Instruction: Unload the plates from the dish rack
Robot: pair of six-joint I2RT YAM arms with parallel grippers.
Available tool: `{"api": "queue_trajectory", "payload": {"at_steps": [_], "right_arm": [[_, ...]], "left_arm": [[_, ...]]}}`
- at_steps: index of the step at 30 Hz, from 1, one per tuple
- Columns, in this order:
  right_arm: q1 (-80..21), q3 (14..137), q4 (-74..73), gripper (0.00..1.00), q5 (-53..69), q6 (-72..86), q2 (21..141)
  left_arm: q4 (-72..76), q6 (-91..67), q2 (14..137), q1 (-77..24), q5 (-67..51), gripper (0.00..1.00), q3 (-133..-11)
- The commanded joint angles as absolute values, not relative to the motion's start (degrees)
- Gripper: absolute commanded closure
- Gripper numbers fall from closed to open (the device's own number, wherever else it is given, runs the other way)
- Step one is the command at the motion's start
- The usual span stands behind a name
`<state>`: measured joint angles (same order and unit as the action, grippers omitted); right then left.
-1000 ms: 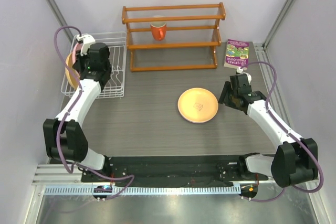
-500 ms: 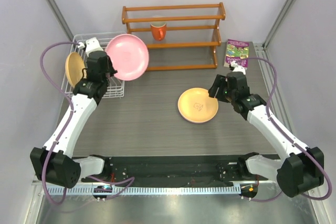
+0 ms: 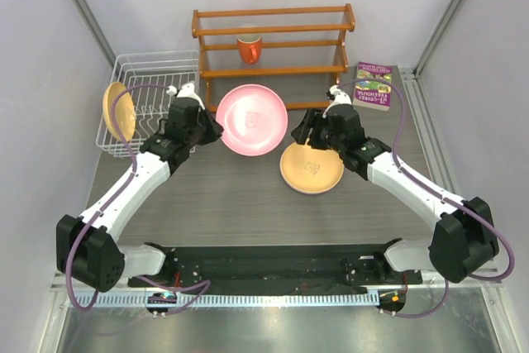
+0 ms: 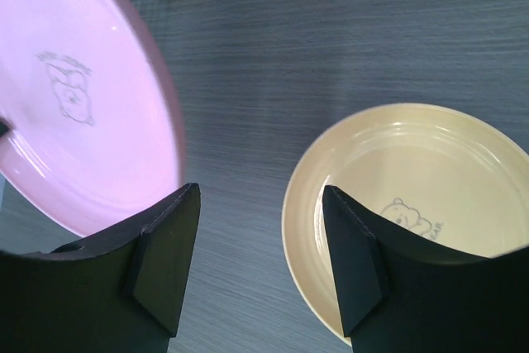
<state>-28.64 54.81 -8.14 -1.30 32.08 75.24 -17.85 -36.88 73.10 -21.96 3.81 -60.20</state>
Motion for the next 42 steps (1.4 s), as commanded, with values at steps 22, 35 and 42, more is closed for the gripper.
{"api": "queue_trajectory", "payload": {"at_steps": [22,35,42], "right_arm": [[-31.11,61.00,-3.61,0.84,-0.70,31.64,82.97],[-25.77,54.94,-12.47,0.99,-8.53,31.90,72.52],[-15.65,48.52,-18.18,0.99,-1.67,33.05,68.03]], "left_arm": [[-13.45,-39.90,71.46,-27.77,1.06,1.00,-60.29],[-16.44,-32.35,71.28,-27.77,14.14,0.00,-59.68],[-16.00,-23.48,64.69,-27.77,35.74,0.01,-58.10]]}}
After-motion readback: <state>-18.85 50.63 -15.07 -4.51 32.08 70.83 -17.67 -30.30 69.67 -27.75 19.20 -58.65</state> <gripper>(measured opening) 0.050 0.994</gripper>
